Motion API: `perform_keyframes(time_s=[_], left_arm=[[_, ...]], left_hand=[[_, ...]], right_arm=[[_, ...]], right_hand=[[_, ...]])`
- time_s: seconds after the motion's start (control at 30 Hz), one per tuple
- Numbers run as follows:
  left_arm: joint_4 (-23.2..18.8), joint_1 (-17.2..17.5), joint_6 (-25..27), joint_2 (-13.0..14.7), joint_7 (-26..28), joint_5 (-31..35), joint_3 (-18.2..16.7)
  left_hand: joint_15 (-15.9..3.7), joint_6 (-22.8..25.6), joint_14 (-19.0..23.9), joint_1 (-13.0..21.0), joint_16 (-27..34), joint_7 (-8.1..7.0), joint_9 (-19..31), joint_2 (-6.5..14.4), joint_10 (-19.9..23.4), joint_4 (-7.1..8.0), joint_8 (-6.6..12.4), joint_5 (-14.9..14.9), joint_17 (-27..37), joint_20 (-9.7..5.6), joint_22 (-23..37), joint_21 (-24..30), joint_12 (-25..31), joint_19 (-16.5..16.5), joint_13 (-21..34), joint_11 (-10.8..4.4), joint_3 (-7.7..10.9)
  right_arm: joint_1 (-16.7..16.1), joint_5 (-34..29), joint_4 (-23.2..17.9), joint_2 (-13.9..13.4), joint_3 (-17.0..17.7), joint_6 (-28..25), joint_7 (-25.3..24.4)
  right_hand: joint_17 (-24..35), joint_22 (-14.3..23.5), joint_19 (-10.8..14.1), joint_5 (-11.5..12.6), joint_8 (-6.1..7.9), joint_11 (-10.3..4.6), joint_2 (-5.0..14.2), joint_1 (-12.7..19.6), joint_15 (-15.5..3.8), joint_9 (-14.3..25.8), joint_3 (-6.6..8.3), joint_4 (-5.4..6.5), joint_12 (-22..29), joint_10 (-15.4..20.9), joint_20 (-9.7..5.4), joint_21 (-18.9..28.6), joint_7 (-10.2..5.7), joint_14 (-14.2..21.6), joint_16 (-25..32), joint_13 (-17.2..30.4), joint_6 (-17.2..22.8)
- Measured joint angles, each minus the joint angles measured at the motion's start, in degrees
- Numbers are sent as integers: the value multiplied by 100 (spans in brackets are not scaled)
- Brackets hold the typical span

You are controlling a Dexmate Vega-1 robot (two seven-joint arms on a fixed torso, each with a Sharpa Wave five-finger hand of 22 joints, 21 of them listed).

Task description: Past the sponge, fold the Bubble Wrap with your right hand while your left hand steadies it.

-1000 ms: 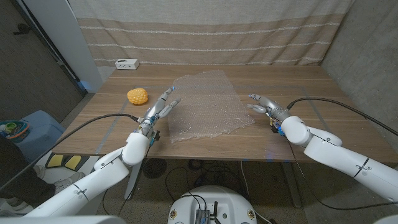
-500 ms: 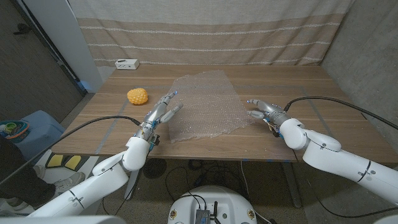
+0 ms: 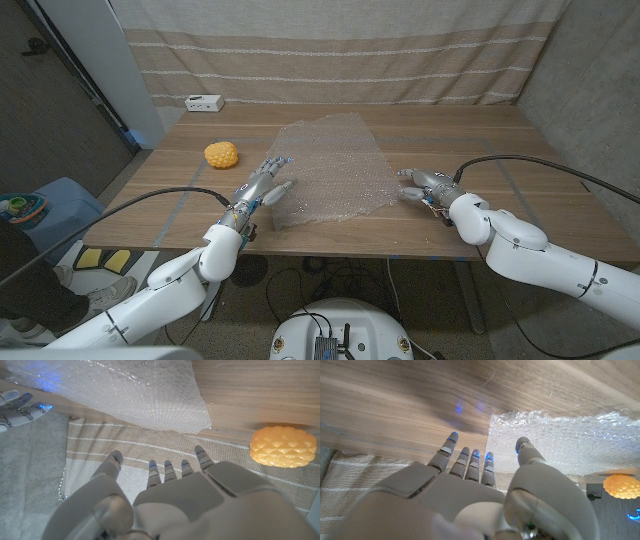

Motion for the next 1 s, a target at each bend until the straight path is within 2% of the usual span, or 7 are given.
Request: perform_keyframes(time_s=[0.23,0.27,0.47,0.57,0.77,0.93,1.0], left_arm=[[-117,33,235,56,-88,80,26],[-209,55,253,105,-98,87,39],[-351,95,433,180,-177,115,46],[-386,110,484,198,-200,111,46],[-436,141,525,227,-235,25,18],[-445,161,526,240,-243,-60,-13],[-445,163,508,241,-242,-103,-14]], left_hand=[[16,68,-16,59,0,37,0,1,0,-67,0,0,0,0,0,0,0,0,0,0,-20],[16,94,-16,59,0,31,0,1,0,-69,0,0,0,0,0,0,0,0,0,0,-22],[16,93,-16,115,0,30,0,-8,22,-96,0,0,0,0,-1,0,0,0,0,22,-1],[16,93,-16,115,0,30,0,-8,22,-106,0,0,0,0,-1,0,1,0,-1,22,-12],[16,93,-16,114,10,30,29,-8,23,-118,0,0,0,0,-1,0,1,1,-1,22,-23],[16,93,-16,114,29,30,29,-8,23,-141,0,0,0,0,-1,0,1,1,-1,22,1],[16,93,-16,113,29,30,29,-7,23,-141,0,0,0,0,-2,0,2,1,-1,22,1]], right_arm=[[73,-231,-47,-40,-182,-116,230],[78,-454,-50,-40,-199,-222,420],[117,-811,-49,-32,-360,-338,640],[133,-988,-10,-2,-439,-338,695],[137,-1428,129,99,-564,-174,687],[164,-1812,265,196,-660,-10,670],[202,-1812,323,248,-705,-2,672]], right_hand=[[0,0,-3,0,-69,-25,-30,89,-18,0,24,-24,-49,-153,-43,0,16,-106,-35,0,-117],[0,0,-2,0,-91,-25,-30,89,-29,0,25,-25,-48,-153,-42,0,3,-135,-35,0,-131],[1,0,-24,0,-112,-31,-65,191,-19,0,65,-64,-70,-240,-67,0,-3,-206,-75,0,-170],[1,0,29,0,-134,-78,-56,380,-19,0,126,-125,-70,-287,-135,0,-11,-206,-75,0,-263],[1,0,25,0,-156,-140,-17,646,-39,29,227,-106,-112,-492,-259,0,-51,-309,-104,0,-485],[1,0,38,23,-156,-190,48,917,-50,29,330,-114,-112,-542,-331,0,-263,-360,-119,0,-457],[10,0,37,23,-87,-226,80,1045,-50,29,385,-91,-90,-506,-348,0,-380,-360,-119,0,-330]])
